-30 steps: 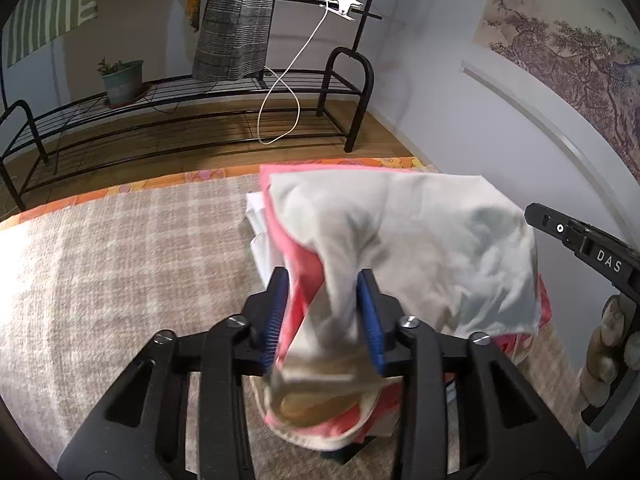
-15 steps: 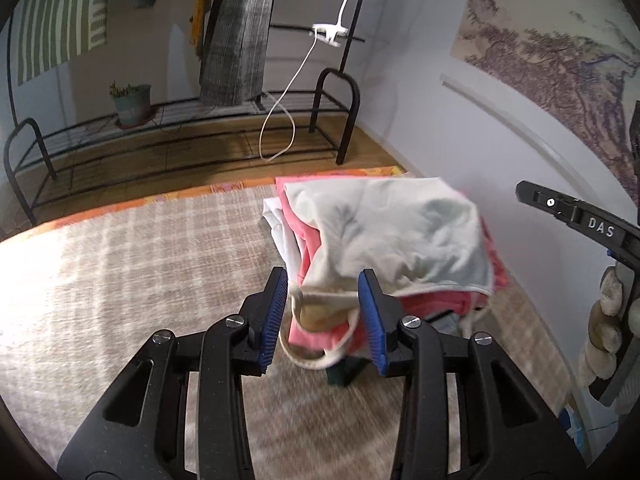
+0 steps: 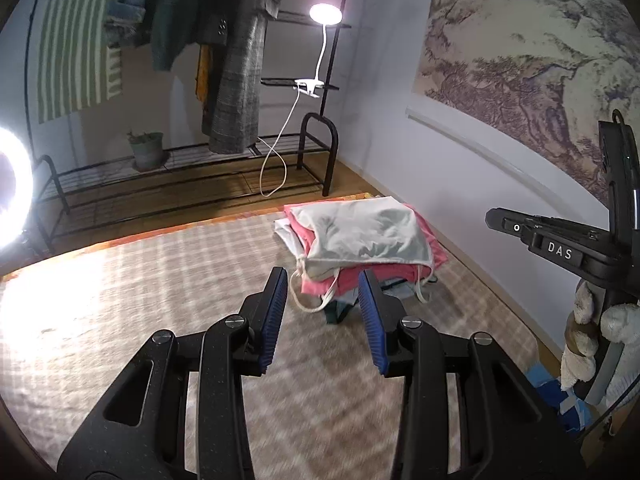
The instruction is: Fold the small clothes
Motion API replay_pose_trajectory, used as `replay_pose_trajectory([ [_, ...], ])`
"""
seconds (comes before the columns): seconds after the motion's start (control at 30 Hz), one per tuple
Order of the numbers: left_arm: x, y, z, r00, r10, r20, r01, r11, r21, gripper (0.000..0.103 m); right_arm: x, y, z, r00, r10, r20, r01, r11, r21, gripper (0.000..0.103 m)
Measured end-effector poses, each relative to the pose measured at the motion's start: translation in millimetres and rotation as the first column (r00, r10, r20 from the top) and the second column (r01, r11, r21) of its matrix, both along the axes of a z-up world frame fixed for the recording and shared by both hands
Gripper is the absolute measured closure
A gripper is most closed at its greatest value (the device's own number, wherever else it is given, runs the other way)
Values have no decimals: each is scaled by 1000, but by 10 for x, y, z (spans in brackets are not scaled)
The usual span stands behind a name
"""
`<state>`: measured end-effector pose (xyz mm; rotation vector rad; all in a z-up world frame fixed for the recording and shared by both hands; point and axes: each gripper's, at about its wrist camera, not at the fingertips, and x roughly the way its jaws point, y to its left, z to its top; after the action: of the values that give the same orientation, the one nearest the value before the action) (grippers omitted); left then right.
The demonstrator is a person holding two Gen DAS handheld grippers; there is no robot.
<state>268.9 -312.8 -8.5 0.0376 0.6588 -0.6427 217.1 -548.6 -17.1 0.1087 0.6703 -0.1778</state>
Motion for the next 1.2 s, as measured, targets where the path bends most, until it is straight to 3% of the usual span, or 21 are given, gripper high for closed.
replay_pose_trajectory([
  [0.13,-315,290,98,1000,5,28,-6,1000,10,66,-311,281,60,999,-9,38,9,1000,5,71],
  [0.3,-691,551,130,997,-2,74,0,1000,16,56,-617,545,25,999,-5,44,4,1000,24,71],
  [0.43,-967,702,122,994,-14,110,12,1000,23,54,-825,714,-29,998,-4,57,3,1000,15,71],
  [0.63,-1191,864,20,994,-26,107,25,1000,4,43,-1019,807,-138,997,-14,77,13,1000,16,71],
  [0.77,-1236,937,-93,995,-16,101,17,1000,-11,34,-1038,836,-255,998,-8,69,6,1000,19,53],
  [0.9,-1209,966,-202,997,-19,69,19,1000,6,33,-1040,892,-345,998,-1,56,3,999,-34,51],
  [0.93,-1204,979,-222,998,-14,67,13,1000,11,33,-1039,905,-367,998,0,55,2,999,-44,45],
  [0.97,-1196,1003,-240,998,-10,67,9,1000,15,33,-1039,910,-384,998,4,58,-2,999,-44,39],
  [1.2,-1196,1117,-277,995,13,101,-16,999,29,20,-1035,923,-400,997,-4,79,5,1000,-16,29],
])
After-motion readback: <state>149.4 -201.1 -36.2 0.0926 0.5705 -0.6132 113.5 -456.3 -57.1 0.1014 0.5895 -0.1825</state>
